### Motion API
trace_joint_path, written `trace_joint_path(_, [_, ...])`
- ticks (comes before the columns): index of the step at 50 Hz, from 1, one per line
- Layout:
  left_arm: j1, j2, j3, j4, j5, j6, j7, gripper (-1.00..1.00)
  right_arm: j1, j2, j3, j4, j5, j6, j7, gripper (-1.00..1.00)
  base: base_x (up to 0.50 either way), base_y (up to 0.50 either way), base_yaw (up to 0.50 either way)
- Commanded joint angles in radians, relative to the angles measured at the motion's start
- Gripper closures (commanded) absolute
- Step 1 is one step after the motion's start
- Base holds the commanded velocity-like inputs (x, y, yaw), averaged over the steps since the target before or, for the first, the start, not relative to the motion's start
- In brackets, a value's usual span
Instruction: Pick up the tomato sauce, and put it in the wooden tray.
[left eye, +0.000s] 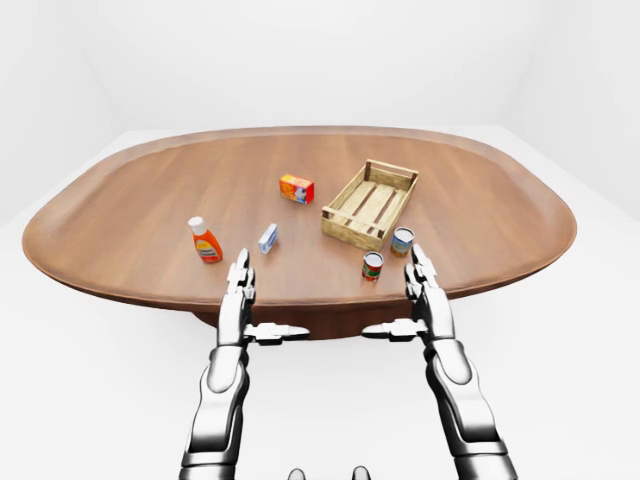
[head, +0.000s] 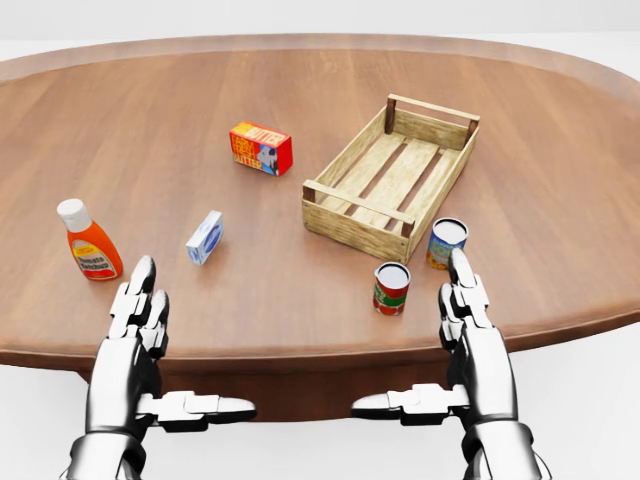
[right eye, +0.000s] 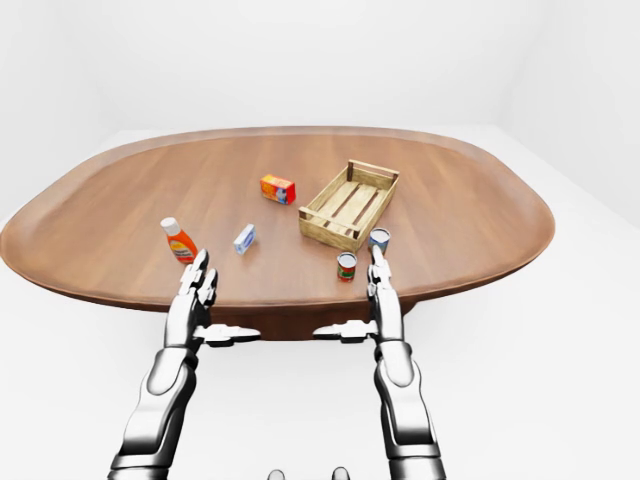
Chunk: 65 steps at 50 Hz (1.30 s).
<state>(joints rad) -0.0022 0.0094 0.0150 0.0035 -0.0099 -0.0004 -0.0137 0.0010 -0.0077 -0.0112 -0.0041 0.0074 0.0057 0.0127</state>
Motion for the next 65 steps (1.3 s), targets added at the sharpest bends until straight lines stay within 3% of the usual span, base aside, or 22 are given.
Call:
trace_joint_path(1, [-0.012,0.017,0.036,0.014,-0.012,0.0,-0.017,-0.98,0.005,-0.009,-0.012,-0.045,-0.008,0.067,0.01,-1.0,0.0,0.0,0.0])
trace_joint_path(4, [-0.004,0.02,0.046,-0.018,-0.013,0.012,-0.013,-0.98,0.033,-0.006,-0.009,-0.132,-0.009,0.082,0.011,-1.0,0.0,0.0,0.0])
trace_joint_path(5, [0.008,0.025,0.057,-0.061,-0.02,0.026,-0.013,-0.98,0.055,-0.003,-0.014,-0.201,-0.006,0.082,0.002,-1.0,0.0,0.0,0.0])
trace_joint_path(7, [0.034,0.038,0.106,-0.183,-0.058,0.074,-0.016,-0.98,0.106,-0.006,-0.026,-0.367,-0.004,0.082,-0.003,-1.0,0.0,0.0,0.0])
trace_joint_path(8, [0.049,0.058,0.189,-0.309,-0.142,0.088,-0.023,-0.98,0.166,-0.006,-0.058,-0.542,0.02,0.082,-0.001,-1.0,0.0,0.0,0.0])
trace_joint_path(9, [0.05,0.057,0.196,-0.317,-0.145,0.088,-0.026,-0.98,0.169,-0.002,-0.062,-0.553,0.018,0.082,0.003,-1.0,0.0,0.0,0.0])
trace_joint_path(11, [0.057,0.069,0.272,-0.398,-0.21,0.088,-0.027,-0.98,0.214,0.003,-0.101,-0.679,0.033,0.082,0.017,-1.0,0.0,0.0,0.0])
trace_joint_path(12, [0.067,0.084,0.363,-0.483,-0.295,0.088,-0.022,-0.98,0.265,0.011,-0.162,-0.805,0.059,0.082,0.029,-1.0,0.0,0.0,0.0])
trace_joint_path(14, [0.077,0.093,0.445,-0.547,-0.365,0.088,-0.02,-0.98,0.303,0.041,-0.238,-0.904,0.096,0.082,0.068,-1.0,0.0,0.0,0.0])
trace_joint_path(17, [0.09,0.096,0.504,-0.602,-0.419,0.088,-0.021,-0.98,0.32,0.076,-0.3,-0.958,0.108,0.082,0.117,-1.0,0.0,0.0,0.0])
trace_joint_path(30, [0.08,0.084,0.482,-0.607,-0.39,0.088,-0.022,-0.98,0.31,0.097,-0.249,-0.87,0.081,0.082,0.158,-1.0,0.04,0.0,0.0])
trace_joint_path(65, [0.084,0.084,0.492,-0.61,-0.395,0.088,-0.031,-0.98,0.303,0.091,-0.27,-0.85,0.094,0.082,0.168,-1.0,0.5,0.0,0.0])
